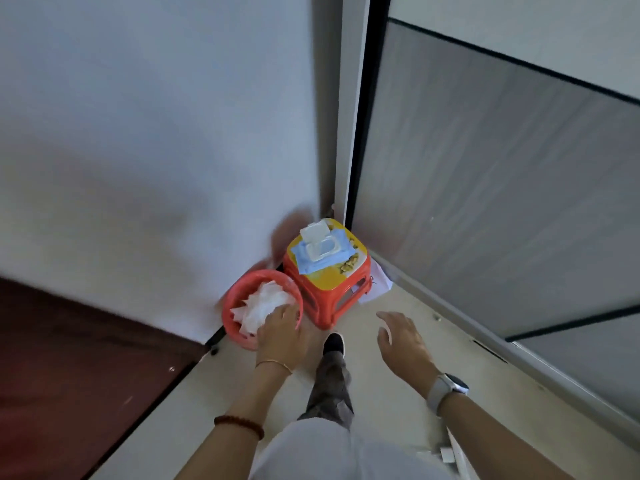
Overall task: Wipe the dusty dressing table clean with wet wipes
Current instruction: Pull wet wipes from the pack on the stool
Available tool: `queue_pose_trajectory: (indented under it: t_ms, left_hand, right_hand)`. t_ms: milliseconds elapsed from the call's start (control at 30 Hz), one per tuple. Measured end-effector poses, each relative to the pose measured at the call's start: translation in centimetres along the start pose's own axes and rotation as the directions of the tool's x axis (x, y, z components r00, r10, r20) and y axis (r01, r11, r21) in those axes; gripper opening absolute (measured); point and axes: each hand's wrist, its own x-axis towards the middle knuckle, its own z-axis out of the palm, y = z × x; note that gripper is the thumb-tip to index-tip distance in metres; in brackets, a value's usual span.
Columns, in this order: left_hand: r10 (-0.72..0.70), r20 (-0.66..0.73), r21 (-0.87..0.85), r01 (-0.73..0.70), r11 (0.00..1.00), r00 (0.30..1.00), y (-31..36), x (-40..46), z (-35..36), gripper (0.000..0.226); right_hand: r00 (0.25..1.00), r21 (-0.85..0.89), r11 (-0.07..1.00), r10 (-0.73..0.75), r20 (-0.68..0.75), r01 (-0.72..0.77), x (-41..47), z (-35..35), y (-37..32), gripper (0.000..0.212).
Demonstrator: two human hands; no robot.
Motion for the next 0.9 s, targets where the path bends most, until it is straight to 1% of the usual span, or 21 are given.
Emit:
queue_pose_trajectory:
  t_ms: [100,167,233,267,333,400,433,533,600,700,800,867,900]
  left_hand:
    - [-0.025,0.032,0.002,0.025,1.000,0.999,1.7,7.3,-0.2,0.044]
    - [-0.032,0.024,-0.009,0.032,0.999,0.999,2.9,11.4,-0.5,0.041]
    - [-0.065,0.018,-0.058,0.066,0.996,0.998,3.9,15.3,-0.4,0.038]
    - [-0.092,0.024,-0.092,0.094,0.991,0.995,4.5,17.2,-0.3,0.037]
    - [-0.146,0.059,-0.135,0.152,0.979,0.988,5.0,20.6,0.4,0.037]
    - [-0.196,0.113,-0.172,0.214,0.962,0.974,5.3,23.7,1.4,0.038]
    - [-0.226,0.137,-0.185,0.249,0.951,0.964,5.2,25.8,2.5,0.037]
    - [-0.291,0.186,-0.194,0.325,0.926,0.939,4.9,29.8,5.0,0.035]
    - [-0.346,0.212,-0.184,0.385,0.904,0.914,4.0,33.4,8.7,0.035]
    - [-0.436,0.159,-0.178,0.460,0.870,0.886,2.6,37.0,13.2,0.034]
    - [-0.524,0.104,-0.143,0.535,0.833,0.845,1.4,38.9,16.9,0.036]
    - [-0.574,0.100,-0.123,0.583,0.803,0.813,0.5,39.8,18.9,0.037]
    - [-0.590,0.101,-0.117,0.599,0.792,0.801,0.0,40.2,19.7,0.035]
  right_hand:
    - [0.999,-0.002,0.999,0.049,0.006,-0.049,7.3,-0.6,0.2,0.046]
    - [0.995,0.007,0.997,0.077,0.059,-0.077,11.5,-1.3,0.0,0.048]
    - [0.993,-0.010,0.998,0.055,0.105,-0.055,15.5,-1.9,0.0,0.048]
    - [0.990,-0.022,0.999,0.050,0.130,-0.048,17.4,-2.2,-0.1,0.044]
    - [0.982,-0.020,0.999,0.042,0.184,-0.039,20.8,-2.3,0.1,0.041]
    - [0.980,-0.005,1.000,0.014,0.197,-0.014,23.9,-1.7,0.5,0.054]
    - [0.977,-0.007,1.000,0.016,0.215,-0.015,25.9,-0.7,1.2,0.056]
    - [0.956,-0.014,0.999,0.038,0.292,-0.035,29.6,1.4,2.6,0.043]
    - [0.936,-0.031,0.999,0.027,0.352,-0.017,32.9,4.9,5.0,0.037]
    - [0.888,-0.039,0.998,-0.022,0.459,0.045,36.9,9.4,7.5,0.039]
    - [0.846,-0.054,0.985,-0.109,0.522,0.161,39.3,13.7,9.9,0.039]
    - [0.801,-0.070,0.954,-0.202,0.564,0.290,40.7,16.1,10.6,0.037]
    - [0.759,-0.063,0.913,-0.295,0.580,0.403,41.2,17.3,10.9,0.035]
